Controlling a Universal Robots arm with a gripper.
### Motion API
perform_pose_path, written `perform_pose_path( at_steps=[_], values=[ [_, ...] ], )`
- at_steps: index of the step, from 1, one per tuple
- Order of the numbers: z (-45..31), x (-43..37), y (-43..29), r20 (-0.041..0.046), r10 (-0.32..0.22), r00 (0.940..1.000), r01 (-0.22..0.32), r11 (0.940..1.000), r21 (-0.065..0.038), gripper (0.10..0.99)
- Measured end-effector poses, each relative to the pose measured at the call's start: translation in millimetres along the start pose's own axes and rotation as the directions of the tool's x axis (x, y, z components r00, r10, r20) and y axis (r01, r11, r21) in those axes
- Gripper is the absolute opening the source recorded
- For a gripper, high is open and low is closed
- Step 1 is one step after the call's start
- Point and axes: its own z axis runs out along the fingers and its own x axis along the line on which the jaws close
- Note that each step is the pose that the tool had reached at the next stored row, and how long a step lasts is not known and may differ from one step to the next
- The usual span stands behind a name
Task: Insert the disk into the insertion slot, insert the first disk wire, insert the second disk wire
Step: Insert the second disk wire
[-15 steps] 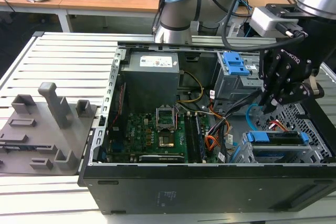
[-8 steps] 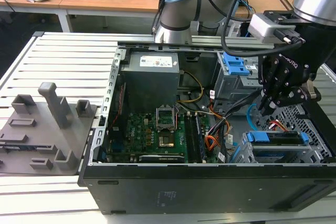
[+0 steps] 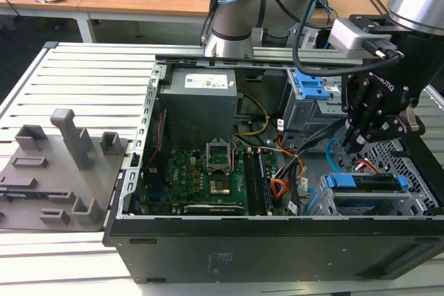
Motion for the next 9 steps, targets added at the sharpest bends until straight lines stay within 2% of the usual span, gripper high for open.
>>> perform_pose_path(
  at_steps=[5,9],
  values=[
    [1.4,14.9,1.9,0.0000,0.000,1.0000,0.000,1.0000,0.000,0.161],
    [3.0,30.9,4.0,0.0000,0.000,1.0000,0.000,1.0000,0.000,0.161]
  ],
)
